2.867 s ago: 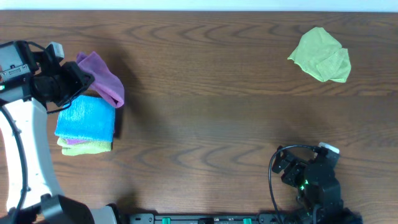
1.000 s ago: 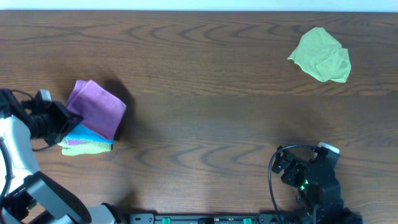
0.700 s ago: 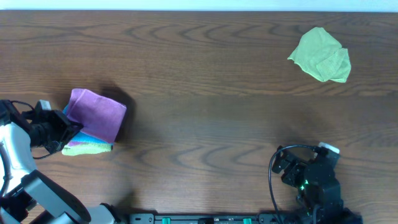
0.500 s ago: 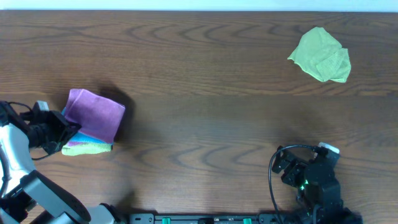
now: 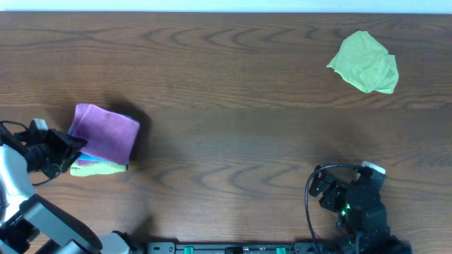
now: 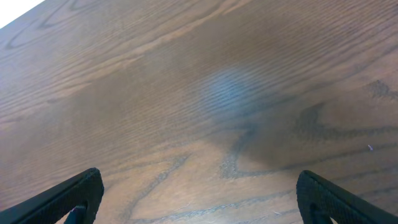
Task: Fold the cloth
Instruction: 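Lower the purple cloth onto the stack and open the left gripper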
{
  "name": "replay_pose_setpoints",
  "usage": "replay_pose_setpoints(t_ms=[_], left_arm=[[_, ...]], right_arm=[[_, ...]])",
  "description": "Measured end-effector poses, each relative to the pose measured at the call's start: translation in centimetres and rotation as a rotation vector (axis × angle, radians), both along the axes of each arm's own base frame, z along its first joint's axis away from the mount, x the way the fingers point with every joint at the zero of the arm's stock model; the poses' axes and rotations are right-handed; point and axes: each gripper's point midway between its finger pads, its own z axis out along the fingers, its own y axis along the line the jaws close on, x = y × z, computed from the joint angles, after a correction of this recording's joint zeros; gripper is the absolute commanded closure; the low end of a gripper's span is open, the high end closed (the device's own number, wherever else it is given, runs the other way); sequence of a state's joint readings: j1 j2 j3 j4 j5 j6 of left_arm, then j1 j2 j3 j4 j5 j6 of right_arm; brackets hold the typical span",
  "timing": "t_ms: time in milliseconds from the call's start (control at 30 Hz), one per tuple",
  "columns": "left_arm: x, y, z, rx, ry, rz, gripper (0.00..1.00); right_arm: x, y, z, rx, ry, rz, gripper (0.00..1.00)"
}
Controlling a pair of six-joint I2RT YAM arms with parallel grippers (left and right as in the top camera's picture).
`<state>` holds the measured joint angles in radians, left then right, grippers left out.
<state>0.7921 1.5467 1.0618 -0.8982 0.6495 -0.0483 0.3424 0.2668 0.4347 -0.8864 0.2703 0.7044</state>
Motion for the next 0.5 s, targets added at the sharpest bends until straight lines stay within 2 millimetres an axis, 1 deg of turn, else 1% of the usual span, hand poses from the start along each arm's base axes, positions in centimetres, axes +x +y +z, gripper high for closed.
replay_pose_setpoints(t_ms=[33, 133, 167, 367, 433, 500], left_arm=[[0.05, 0.03, 0.01, 0.002, -0.002, -0.001, 0.44], [0.08, 0.08, 0.01, 0.002, -0.002, 0.004, 0.16], [0.07, 0.10, 0.00, 0.005, -0.003, 0.000, 0.06], [-0.06, -0.02, -0.01, -0.002, 0.005, 0.003, 0.05], [-0.13, -0.09, 0.21, -0.007, 0.010, 0.003, 0.05], [0.02, 0.06, 0.83, -0.002, 0.004, 0.003, 0.05]], right_arm=[[0.00, 0.00, 0.00, 0.000, 0.000, 0.000, 0.01], [0.00, 0.00, 0.00, 0.000, 0.000, 0.000, 0.01], [0.01, 0.00, 0.01, 0.000, 0.000, 0.000, 0.01], [0.00, 0.00, 0.00, 0.000, 0.000, 0.000, 0.01], [0.00, 0.00, 0.00, 0.000, 0.000, 0.000, 0.01], [0.01, 0.00, 0.00, 0.000, 0.000, 0.000, 0.01]])
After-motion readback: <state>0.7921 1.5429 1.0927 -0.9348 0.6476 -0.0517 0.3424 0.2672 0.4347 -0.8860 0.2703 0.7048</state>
